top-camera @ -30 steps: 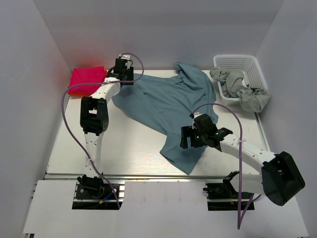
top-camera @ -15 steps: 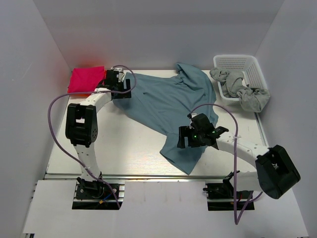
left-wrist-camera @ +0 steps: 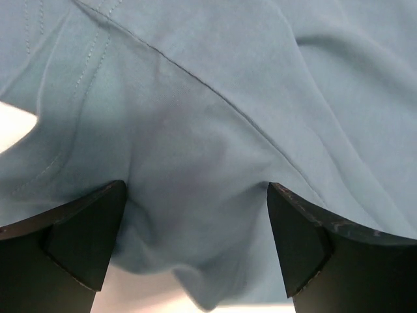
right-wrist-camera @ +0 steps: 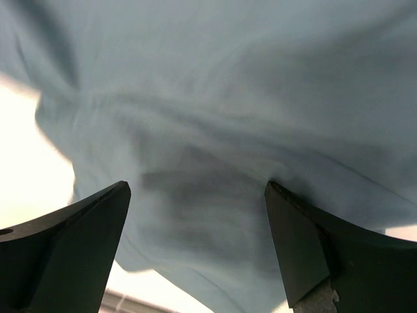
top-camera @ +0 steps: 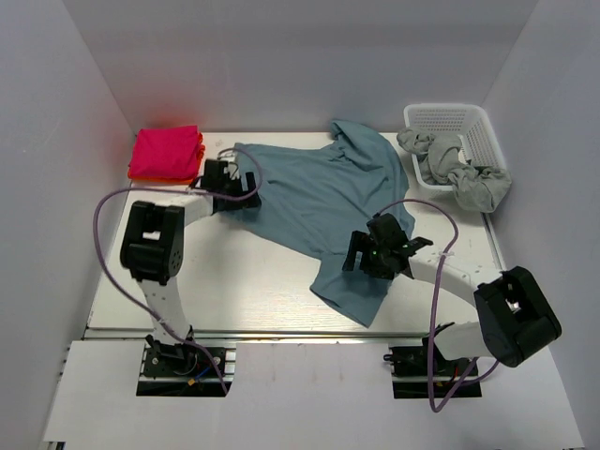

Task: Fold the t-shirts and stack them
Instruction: Flatten out the tshirt

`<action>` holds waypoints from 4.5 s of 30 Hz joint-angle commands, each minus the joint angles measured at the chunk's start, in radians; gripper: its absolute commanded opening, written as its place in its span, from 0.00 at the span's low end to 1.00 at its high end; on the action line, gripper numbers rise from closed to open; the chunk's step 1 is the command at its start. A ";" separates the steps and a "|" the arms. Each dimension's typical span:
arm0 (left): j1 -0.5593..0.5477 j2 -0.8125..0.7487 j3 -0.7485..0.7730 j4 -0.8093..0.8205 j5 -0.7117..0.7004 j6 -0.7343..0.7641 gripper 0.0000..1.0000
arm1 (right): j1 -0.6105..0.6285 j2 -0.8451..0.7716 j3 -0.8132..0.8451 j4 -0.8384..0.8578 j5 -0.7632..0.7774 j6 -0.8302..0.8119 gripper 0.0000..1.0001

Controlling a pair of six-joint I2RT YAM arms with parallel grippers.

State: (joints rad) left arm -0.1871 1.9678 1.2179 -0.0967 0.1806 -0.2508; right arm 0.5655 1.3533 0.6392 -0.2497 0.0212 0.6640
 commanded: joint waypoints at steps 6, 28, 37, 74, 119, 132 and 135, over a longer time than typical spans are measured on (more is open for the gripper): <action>-0.051 -0.378 -0.503 -0.199 0.049 -0.169 1.00 | -0.140 0.016 0.020 -0.166 0.217 -0.050 0.90; -0.034 -0.489 -0.293 -0.157 -0.352 -0.027 0.97 | -0.159 -0.039 0.254 -0.195 0.115 -0.359 0.90; 0.054 -0.359 -0.299 -0.132 -0.237 -0.061 0.78 | -0.161 -0.082 0.235 -0.203 0.125 -0.366 0.90; 0.112 -0.309 -0.347 -0.055 0.059 -0.042 0.10 | -0.162 -0.144 0.180 -0.218 0.170 -0.333 0.90; 0.094 -0.920 -0.526 -0.077 -0.027 -0.140 0.00 | -0.236 -0.240 -0.033 -0.617 0.091 0.157 0.90; 0.094 -1.000 -0.546 -0.057 0.025 -0.180 0.00 | -0.233 -0.206 -0.118 -0.363 0.032 0.122 0.51; 0.094 -1.018 -0.555 -0.046 0.036 -0.189 0.00 | -0.237 -0.261 -0.124 -0.300 0.026 0.083 0.01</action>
State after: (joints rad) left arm -0.0891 0.9852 0.6750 -0.1711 0.1936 -0.4225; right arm 0.3302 1.1343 0.5350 -0.6914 0.0715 0.7670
